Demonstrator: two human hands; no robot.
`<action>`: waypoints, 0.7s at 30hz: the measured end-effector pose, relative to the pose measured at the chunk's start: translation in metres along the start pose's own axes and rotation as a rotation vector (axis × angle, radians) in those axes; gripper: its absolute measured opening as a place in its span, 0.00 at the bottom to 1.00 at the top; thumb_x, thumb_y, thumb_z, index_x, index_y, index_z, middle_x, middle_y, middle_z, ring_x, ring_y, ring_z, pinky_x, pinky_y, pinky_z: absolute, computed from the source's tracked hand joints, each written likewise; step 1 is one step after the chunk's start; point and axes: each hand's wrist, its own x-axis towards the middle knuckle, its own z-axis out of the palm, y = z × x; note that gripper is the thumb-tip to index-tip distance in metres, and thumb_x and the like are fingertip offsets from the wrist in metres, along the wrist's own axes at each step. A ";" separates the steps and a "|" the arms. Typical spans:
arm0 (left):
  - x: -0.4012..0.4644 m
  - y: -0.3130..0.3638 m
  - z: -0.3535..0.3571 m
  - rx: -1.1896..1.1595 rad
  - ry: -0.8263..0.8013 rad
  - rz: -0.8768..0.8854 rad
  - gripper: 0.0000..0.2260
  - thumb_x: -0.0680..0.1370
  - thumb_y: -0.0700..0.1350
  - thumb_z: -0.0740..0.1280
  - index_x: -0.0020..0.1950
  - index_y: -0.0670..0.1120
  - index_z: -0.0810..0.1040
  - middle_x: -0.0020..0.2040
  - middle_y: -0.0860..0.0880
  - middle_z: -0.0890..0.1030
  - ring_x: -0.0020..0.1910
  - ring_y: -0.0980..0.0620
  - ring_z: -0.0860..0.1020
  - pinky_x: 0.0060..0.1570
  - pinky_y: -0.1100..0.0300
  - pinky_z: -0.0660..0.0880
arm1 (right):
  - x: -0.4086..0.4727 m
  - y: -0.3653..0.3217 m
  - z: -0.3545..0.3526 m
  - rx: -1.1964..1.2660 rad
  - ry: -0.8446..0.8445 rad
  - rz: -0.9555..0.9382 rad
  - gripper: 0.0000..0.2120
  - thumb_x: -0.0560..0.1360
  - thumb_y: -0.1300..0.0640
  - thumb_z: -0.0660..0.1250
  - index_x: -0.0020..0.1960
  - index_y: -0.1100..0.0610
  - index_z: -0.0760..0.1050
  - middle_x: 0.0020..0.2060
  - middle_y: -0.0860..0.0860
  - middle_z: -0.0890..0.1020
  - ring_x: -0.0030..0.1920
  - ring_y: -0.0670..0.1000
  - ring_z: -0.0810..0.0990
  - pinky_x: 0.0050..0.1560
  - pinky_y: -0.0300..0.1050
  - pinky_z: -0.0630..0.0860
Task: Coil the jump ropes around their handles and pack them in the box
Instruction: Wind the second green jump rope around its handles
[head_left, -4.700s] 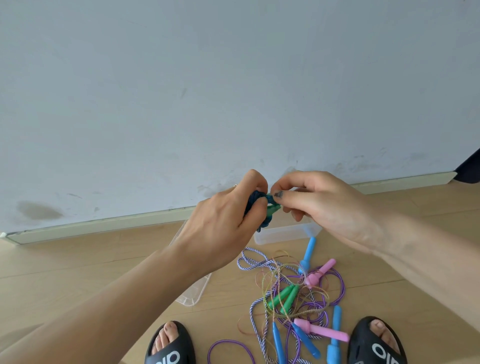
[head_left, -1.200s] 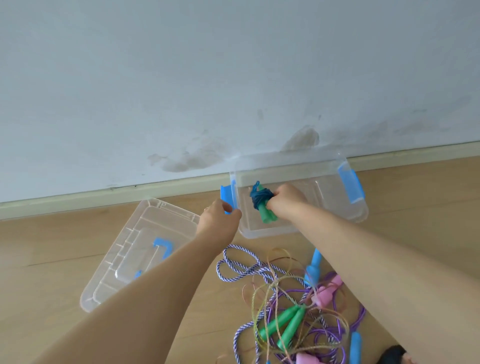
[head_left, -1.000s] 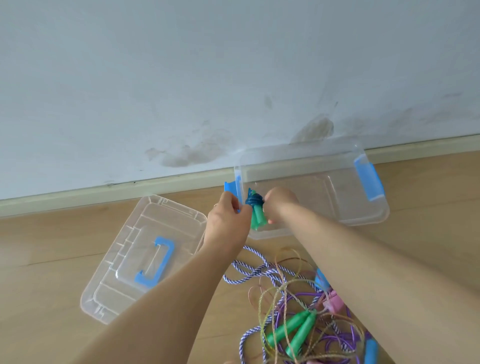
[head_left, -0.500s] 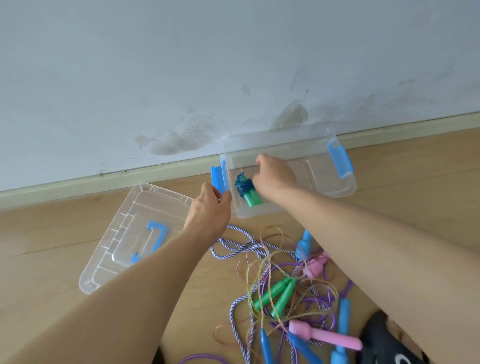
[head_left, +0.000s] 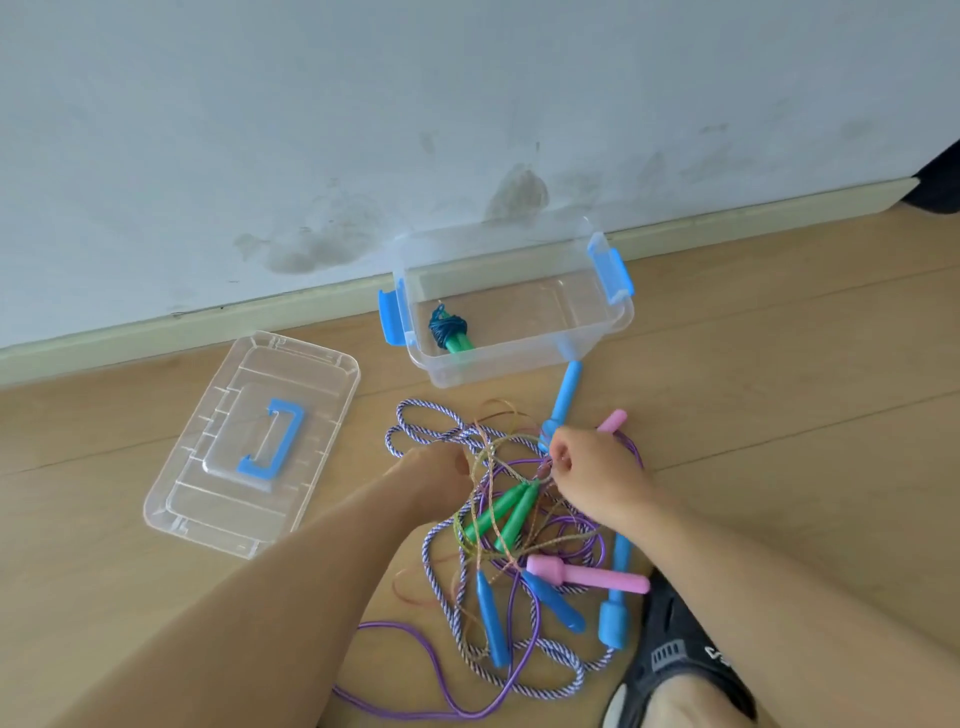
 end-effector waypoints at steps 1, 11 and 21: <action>0.002 -0.001 0.004 0.023 -0.020 0.001 0.12 0.78 0.44 0.62 0.61 0.47 0.77 0.60 0.46 0.78 0.58 0.45 0.77 0.53 0.58 0.72 | -0.004 -0.001 0.009 -0.054 -0.028 -0.051 0.07 0.76 0.58 0.61 0.51 0.48 0.74 0.51 0.48 0.82 0.54 0.56 0.80 0.55 0.50 0.74; 0.026 0.020 0.013 0.122 -0.084 0.033 0.17 0.74 0.38 0.61 0.63 0.46 0.75 0.58 0.46 0.80 0.56 0.43 0.78 0.55 0.51 0.78 | 0.005 -0.023 0.042 -0.283 -0.050 -0.134 0.12 0.79 0.56 0.63 0.62 0.57 0.73 0.59 0.54 0.75 0.61 0.56 0.76 0.49 0.50 0.74; 0.013 0.011 0.010 0.090 -0.085 0.050 0.17 0.75 0.37 0.63 0.63 0.48 0.75 0.59 0.46 0.78 0.57 0.44 0.78 0.47 0.57 0.75 | 0.008 -0.019 0.032 -0.308 -0.184 -0.196 0.13 0.79 0.53 0.65 0.60 0.58 0.75 0.63 0.55 0.69 0.61 0.58 0.74 0.54 0.52 0.74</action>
